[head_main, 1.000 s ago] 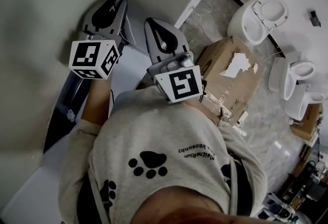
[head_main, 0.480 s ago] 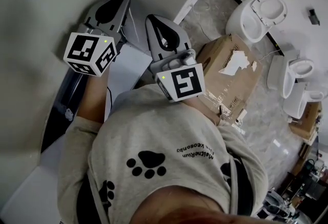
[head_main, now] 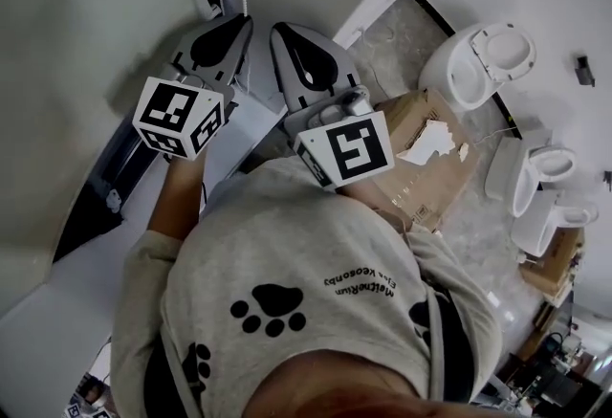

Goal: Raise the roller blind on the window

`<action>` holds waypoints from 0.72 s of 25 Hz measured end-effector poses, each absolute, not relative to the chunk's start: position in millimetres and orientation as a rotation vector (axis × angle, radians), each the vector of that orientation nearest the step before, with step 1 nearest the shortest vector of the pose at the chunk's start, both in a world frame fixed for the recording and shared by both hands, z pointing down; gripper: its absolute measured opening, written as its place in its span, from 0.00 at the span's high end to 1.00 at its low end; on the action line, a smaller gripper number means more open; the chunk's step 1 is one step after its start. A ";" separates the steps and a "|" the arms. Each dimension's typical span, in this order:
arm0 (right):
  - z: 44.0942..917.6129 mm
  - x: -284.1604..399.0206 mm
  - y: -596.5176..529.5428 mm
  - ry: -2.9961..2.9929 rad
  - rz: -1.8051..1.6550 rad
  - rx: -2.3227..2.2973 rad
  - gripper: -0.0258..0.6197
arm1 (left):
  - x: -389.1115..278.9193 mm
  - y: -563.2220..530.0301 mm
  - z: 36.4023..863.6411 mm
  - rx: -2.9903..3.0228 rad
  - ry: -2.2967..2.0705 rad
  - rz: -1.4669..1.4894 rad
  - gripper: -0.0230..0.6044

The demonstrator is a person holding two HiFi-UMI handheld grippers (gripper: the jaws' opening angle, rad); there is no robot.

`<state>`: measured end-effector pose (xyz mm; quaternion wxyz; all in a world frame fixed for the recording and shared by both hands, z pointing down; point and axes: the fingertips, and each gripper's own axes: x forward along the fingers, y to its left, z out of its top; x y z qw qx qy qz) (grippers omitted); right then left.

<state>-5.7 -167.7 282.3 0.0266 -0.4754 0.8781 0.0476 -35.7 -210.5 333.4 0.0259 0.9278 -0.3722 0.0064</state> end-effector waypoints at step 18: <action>206.2 -55.9 -182.8 2.853 0.165 -1.113 0.87 | -51.6 -177.6 326.0 2.790 -1.260 -0.089 0.93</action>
